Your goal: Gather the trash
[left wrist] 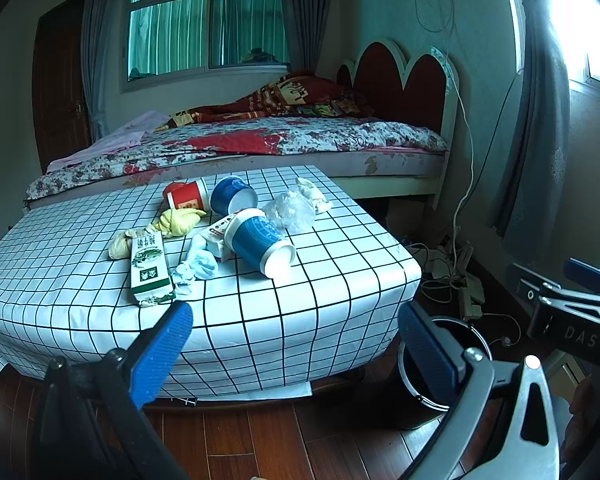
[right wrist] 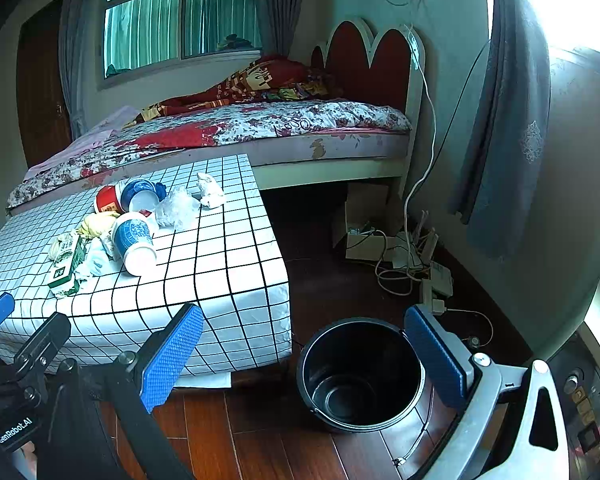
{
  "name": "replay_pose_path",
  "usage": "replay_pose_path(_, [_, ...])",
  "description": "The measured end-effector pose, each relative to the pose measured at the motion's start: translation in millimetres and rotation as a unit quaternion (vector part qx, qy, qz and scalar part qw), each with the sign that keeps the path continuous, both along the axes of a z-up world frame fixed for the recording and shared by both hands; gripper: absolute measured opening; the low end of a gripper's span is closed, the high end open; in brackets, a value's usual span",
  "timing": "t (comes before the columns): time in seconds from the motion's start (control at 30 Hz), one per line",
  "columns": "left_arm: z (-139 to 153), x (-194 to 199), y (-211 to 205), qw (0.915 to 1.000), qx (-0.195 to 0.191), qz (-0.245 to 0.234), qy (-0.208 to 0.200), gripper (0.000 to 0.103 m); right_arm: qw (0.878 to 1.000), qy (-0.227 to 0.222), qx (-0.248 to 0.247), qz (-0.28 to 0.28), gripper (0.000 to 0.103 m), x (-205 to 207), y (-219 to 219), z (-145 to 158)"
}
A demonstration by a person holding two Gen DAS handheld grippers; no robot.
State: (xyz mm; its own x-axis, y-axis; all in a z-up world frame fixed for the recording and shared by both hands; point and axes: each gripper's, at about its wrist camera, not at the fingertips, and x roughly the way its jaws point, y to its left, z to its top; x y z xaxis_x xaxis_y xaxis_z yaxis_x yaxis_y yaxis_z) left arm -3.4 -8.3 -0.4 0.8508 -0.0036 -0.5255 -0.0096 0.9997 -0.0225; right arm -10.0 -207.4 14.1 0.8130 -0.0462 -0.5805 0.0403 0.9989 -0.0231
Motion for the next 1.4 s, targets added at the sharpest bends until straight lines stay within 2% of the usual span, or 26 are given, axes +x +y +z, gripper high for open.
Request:
replay_pose_path(1.07, [-1, 1, 1, 1.0, -0.002, 0.003, 0.004, 0.102, 1.0, 0.006, 0.004, 0.012, 0.102, 3, 7, -3])
replay_pose_path(1.3, [-9, 10, 23, 0.9995, 0.009, 0.03, 0.005, 0.102, 0.998, 0.011, 0.011, 0.059, 0.102, 12, 19, -12])
replay_pose_path(1.4, [-21, 19, 45, 0.9984, 0.009, 0.051, 0.024, 0.103, 0.996, 0.016, 0.01, 0.084, 0.102, 23, 31, -20])
